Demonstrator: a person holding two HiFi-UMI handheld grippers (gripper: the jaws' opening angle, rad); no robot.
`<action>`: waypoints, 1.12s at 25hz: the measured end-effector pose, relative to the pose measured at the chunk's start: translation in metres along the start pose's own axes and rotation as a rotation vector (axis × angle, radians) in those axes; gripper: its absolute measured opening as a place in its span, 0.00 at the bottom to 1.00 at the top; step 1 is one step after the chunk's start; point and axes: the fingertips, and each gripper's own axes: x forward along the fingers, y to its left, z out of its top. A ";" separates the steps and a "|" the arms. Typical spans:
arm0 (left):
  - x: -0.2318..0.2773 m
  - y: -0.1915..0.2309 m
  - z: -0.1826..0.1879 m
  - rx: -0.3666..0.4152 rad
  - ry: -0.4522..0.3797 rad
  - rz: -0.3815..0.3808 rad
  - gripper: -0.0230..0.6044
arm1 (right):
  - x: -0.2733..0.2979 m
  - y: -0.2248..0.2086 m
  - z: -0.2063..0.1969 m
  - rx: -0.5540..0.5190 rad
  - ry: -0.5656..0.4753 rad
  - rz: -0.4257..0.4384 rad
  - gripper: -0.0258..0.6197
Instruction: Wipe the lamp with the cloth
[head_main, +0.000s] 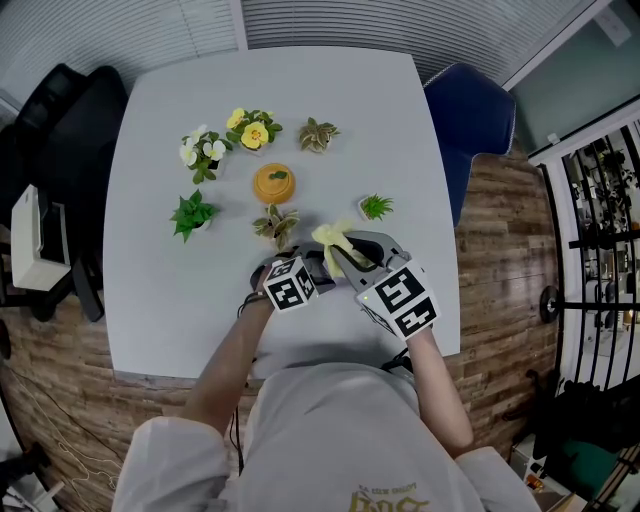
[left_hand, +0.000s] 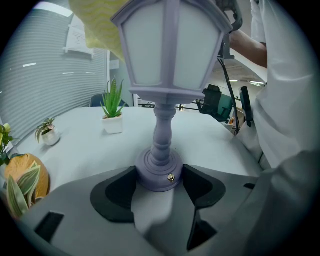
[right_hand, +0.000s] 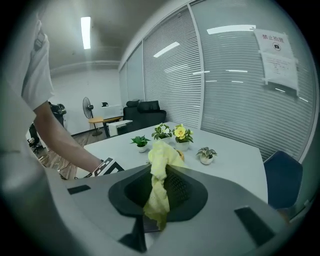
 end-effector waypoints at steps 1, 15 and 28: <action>0.000 0.000 0.000 0.000 0.000 0.000 0.52 | 0.000 0.002 0.000 -0.007 0.001 0.003 0.14; 0.000 -0.001 0.000 -0.001 0.000 0.001 0.52 | -0.007 0.020 0.002 -0.027 -0.017 0.034 0.14; 0.000 0.000 -0.001 -0.002 0.001 0.001 0.52 | -0.011 0.028 -0.003 -0.018 -0.037 0.059 0.14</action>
